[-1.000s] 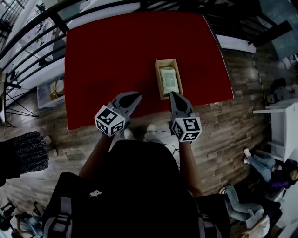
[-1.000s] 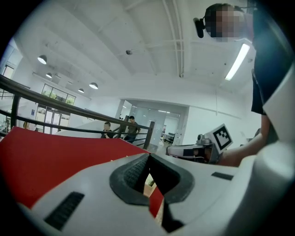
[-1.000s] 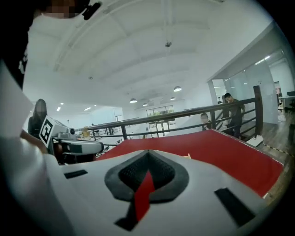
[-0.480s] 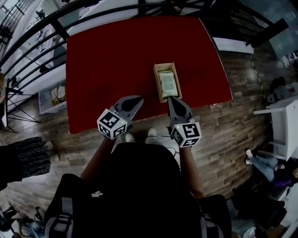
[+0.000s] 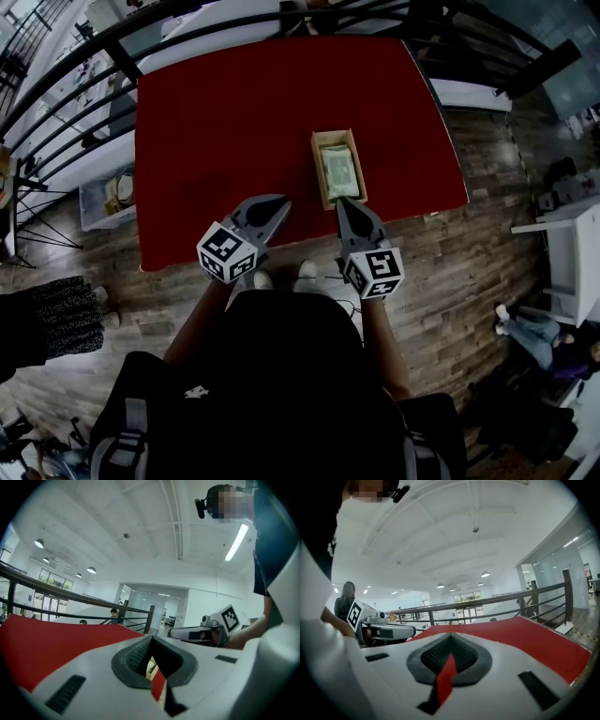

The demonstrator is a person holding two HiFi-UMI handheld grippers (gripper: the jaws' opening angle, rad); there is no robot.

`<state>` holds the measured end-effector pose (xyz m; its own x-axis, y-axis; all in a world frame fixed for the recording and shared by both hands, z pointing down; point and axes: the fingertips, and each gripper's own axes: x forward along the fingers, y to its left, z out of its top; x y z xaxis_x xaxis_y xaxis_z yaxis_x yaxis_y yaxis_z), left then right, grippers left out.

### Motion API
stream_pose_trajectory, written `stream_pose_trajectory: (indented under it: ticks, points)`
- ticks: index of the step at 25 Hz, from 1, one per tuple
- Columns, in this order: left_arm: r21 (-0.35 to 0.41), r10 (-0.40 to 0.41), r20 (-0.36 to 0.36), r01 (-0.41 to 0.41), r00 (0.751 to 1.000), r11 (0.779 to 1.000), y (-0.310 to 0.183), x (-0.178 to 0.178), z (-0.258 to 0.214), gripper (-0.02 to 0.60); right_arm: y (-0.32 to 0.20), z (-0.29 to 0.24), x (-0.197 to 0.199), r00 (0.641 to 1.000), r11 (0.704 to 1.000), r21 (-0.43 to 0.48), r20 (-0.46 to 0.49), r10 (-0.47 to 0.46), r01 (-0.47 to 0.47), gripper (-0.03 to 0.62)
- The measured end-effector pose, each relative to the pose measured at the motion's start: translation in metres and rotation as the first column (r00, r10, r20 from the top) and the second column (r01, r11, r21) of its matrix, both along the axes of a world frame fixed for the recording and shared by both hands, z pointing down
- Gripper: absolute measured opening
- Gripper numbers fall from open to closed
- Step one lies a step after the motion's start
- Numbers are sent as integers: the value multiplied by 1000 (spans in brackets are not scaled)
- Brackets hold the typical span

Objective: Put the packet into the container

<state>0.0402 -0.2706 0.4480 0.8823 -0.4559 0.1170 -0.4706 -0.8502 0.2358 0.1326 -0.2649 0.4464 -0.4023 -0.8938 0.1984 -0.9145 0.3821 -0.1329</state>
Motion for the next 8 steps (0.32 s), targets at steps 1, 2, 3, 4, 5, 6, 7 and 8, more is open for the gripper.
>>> stream_pose_trajectory:
  ticks: [1, 2, 3, 4, 5, 6, 7, 8]
  points:
    - [0, 0, 0, 0, 1000, 1000, 0, 0, 0, 9, 0, 1, 0, 1000, 1000, -2, 1, 0, 0, 21]
    - [0, 0, 0, 0, 1000, 1000, 0, 0, 0, 9, 0, 2, 0, 1000, 1000, -5, 2, -1, 1, 21]
    - [-1, 0, 0, 0, 1000, 1000, 0, 0, 1, 9, 0, 2, 0, 1000, 1000, -6, 3, -2, 2, 21]
    - [-2, 1, 1, -1, 1000, 1000, 0, 0, 1, 9, 0, 3, -1, 1000, 1000, -8, 3, -3, 3, 20]
    - [-4, 1, 2, -1, 1000, 1000, 0, 0, 2, 9, -1, 3, -1, 1000, 1000, -10, 4, -4, 4, 20]
    - [-5, 2, 3, -2, 1000, 1000, 0, 0, 2, 9, -1, 3, -2, 1000, 1000, -11, 4, -4, 4, 21]
    - [-7, 2, 4, -2, 1000, 1000, 0, 0, 3, 9, -1, 4, -2, 1000, 1000, -13, 5, -5, 5, 20]
    - [-8, 2, 5, -2, 1000, 1000, 0, -1, 3, 9, -2, 4, -3, 1000, 1000, -15, 5, -6, 6, 21]
